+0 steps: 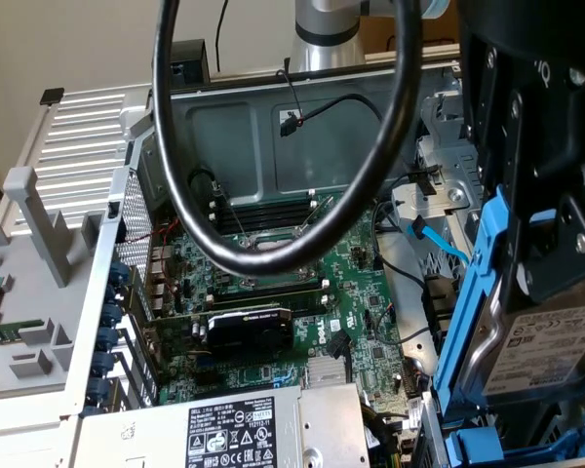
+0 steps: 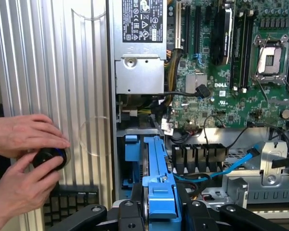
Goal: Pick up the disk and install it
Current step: 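Insert the disk into the insertion slot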
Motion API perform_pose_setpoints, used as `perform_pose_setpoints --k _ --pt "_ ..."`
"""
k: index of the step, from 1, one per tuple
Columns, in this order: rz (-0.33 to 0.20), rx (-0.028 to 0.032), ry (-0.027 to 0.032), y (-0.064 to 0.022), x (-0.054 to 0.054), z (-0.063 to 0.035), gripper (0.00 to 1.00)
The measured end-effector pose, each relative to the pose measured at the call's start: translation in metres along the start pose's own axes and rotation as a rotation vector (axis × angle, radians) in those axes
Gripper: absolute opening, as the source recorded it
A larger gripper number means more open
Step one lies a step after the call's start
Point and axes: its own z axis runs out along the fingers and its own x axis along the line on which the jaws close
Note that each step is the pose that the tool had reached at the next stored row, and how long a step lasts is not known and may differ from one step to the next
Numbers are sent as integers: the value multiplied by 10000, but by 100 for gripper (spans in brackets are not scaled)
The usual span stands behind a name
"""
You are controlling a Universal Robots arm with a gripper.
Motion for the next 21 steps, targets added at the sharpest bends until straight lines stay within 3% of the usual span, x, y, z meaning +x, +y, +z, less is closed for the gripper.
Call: perform_pose_setpoints --k 21 --pt "-1 -12 1 30 9 196 37"
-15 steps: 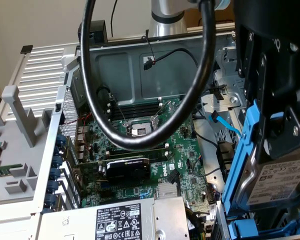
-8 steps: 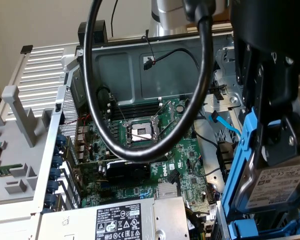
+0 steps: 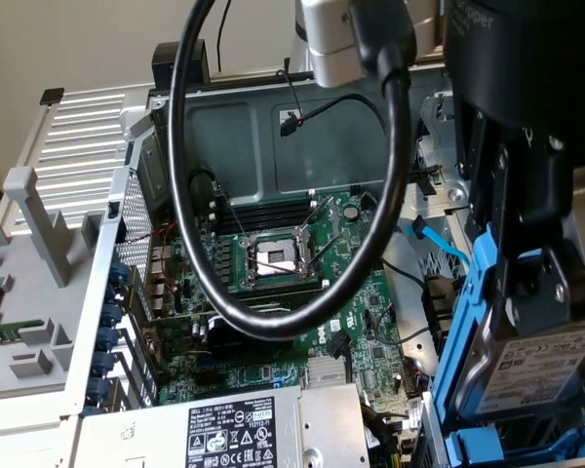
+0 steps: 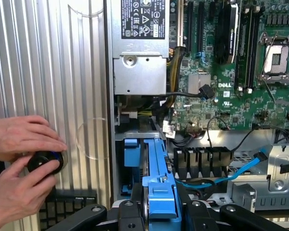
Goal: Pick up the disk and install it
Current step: 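Insert the disk into the insertion slot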
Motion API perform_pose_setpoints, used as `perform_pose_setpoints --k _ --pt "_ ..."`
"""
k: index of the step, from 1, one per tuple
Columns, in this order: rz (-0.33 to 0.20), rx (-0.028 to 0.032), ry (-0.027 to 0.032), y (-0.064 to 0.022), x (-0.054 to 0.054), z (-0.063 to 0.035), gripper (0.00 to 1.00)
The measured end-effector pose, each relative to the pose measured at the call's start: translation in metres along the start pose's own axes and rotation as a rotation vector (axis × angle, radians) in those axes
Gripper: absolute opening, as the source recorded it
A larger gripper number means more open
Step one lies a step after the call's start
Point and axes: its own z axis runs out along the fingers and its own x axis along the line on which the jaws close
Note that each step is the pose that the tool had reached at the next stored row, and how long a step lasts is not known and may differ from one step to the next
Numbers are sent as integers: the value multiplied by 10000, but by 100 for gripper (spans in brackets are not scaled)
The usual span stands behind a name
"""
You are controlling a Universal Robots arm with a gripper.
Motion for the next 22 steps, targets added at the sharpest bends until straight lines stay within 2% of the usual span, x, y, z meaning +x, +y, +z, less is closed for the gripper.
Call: perform_pose_setpoints --k 12,22 --pt "1 -12 0 13 4 81 37" --pt "1 -12 0 12 4 86 37"
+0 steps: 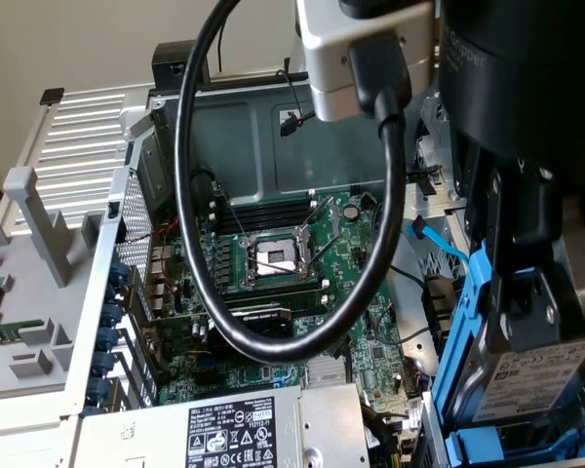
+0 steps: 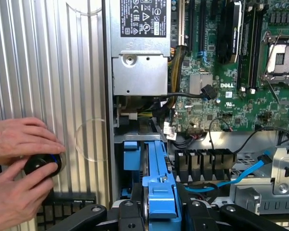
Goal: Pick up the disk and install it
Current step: 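Insert the disk into the insertion slot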
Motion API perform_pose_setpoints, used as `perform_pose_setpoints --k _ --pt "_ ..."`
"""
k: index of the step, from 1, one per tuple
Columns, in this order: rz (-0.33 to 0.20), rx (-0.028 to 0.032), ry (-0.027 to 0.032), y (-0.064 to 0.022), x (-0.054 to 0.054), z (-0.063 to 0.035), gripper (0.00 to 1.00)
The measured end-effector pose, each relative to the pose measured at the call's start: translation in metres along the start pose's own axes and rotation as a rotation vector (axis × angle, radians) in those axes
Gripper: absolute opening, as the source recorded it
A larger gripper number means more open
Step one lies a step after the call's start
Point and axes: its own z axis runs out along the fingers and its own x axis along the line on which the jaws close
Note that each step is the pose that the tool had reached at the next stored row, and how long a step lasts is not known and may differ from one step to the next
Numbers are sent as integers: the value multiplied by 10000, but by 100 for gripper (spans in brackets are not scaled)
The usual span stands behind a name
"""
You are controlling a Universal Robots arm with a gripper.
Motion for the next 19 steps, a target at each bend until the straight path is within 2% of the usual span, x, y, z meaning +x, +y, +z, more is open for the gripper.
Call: perform_pose_setpoints --k 19 --pt "0 1 1 8 -24 49 37"
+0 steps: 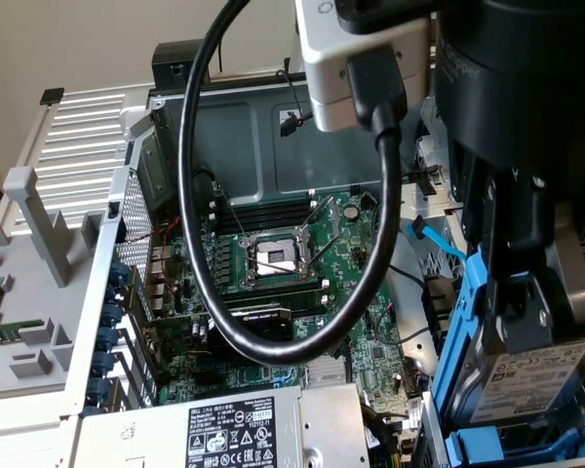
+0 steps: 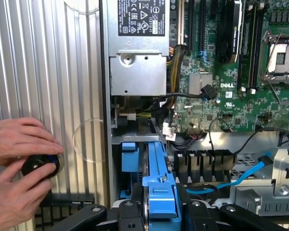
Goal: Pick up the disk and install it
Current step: 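Insert the disk into the insertion slot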
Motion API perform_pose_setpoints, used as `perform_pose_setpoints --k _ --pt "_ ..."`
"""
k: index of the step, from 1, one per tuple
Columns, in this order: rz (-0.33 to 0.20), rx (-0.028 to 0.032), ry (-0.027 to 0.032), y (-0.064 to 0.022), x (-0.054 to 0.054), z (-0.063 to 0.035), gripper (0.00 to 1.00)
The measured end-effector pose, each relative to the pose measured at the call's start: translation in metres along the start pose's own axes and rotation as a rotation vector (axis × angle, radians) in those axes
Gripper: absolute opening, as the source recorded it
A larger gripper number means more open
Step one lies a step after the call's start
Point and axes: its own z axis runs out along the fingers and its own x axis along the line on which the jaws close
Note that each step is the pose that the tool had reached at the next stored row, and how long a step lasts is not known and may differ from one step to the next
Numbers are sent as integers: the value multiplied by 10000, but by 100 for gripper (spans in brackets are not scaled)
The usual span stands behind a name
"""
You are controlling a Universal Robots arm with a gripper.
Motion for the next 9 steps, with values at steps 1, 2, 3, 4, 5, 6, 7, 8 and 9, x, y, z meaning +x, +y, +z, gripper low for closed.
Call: perform_pose_setpoints --k 1,2,3,4,5,6,7,8,9 --pt "-1 -1 1 0 -3 1 37" --pt "0 0 -1 1 -5 4 37" --pt "0 0 -3 1 -6 6 37" --pt "0 0 -3 1 -8 7 37" --pt "0 0 -1 1 -9 7 37" --pt "-1 -1 0 1 -9 7 37" --pt "0 -1 0 2 -9 8 37" --pt "0 0 -1 2 -9 9 37" --pt "0 -1 -1 2 -9 10 37"
